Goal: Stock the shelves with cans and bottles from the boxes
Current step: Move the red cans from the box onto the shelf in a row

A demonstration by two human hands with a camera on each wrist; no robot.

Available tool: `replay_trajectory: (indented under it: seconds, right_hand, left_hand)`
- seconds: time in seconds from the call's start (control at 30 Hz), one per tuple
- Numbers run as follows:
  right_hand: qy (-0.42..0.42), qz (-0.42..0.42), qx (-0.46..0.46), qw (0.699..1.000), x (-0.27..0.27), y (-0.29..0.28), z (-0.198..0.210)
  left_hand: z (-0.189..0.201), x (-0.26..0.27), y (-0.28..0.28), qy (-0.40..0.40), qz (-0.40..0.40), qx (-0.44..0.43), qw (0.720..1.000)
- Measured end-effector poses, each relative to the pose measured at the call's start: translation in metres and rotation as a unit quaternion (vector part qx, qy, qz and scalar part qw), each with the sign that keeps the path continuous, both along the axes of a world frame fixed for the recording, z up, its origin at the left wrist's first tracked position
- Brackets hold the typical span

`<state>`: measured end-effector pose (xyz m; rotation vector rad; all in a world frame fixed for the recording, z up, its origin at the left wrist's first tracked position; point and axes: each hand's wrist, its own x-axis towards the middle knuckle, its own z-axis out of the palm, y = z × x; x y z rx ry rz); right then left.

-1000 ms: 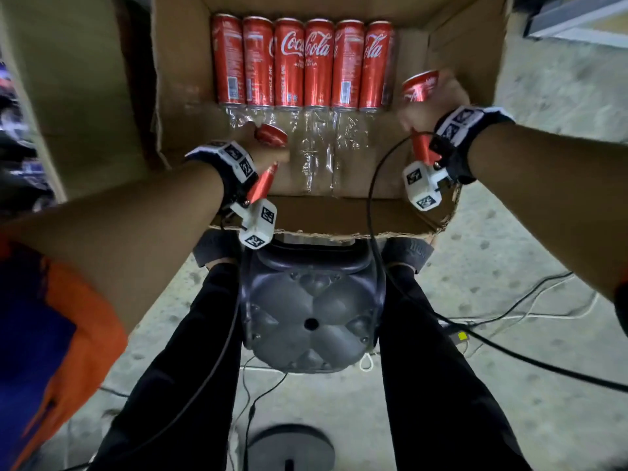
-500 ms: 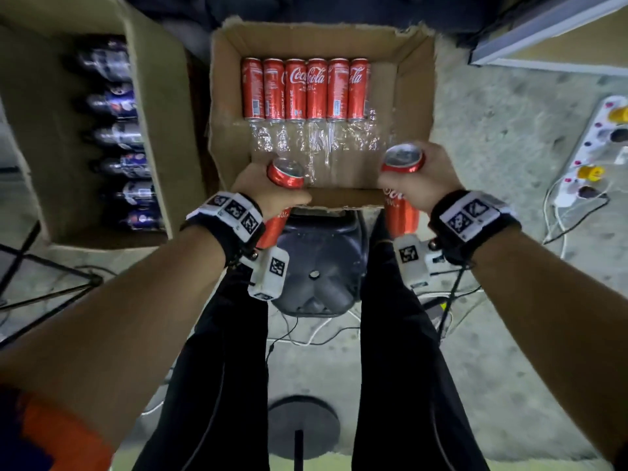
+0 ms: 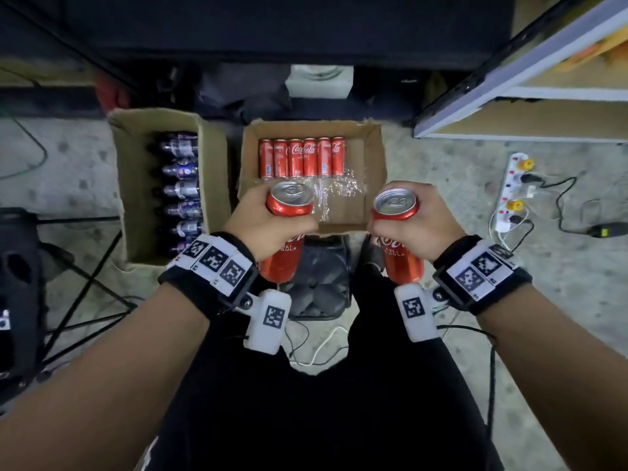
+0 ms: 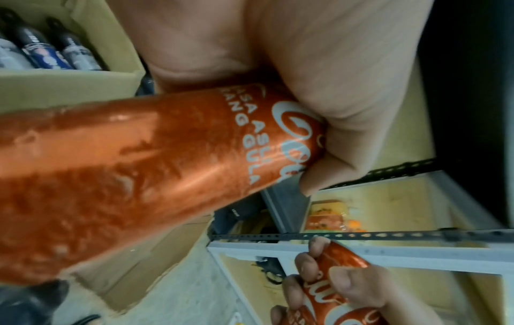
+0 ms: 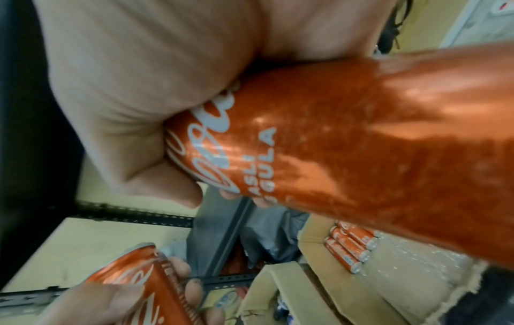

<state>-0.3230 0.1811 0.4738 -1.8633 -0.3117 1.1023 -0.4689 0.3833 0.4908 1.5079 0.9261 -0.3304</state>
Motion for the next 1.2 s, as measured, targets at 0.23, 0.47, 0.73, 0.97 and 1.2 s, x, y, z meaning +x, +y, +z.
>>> replay_trajectory:
  seconds: [0.23,0.47,0.73,0.97,1.2]
  right_hand:
    - [-0.079,0.002,0.091,0.993,0.010,0.008,0.117]
    - [-0.157,0.012,0.169,0.973,0.030,0.014,0.217]
    - [-0.253,0.035,0.212,0.943,0.052,0.029,0.304]
    - [-0.317,0.030,0.238,0.918,0.061,0.060,0.371]
    - [-0.363,0.024,0.288,0.886,0.057,0.116,0.436]
  left_hand:
    - [0.127,0.010,0.011,-0.110,-0.007,0.044,0.993]
    - [0.233,0.018,0.025,-0.257,-0.016,0.077,0.963]
    - [0.314,0.034,0.045,-0.372,-0.065,0.103,0.920]
    - [0.360,0.051,0.084,-0.440,-0.075,0.138,0.884]
    - [0.409,0.044,0.155,-0.487,-0.087,0.171,0.852]
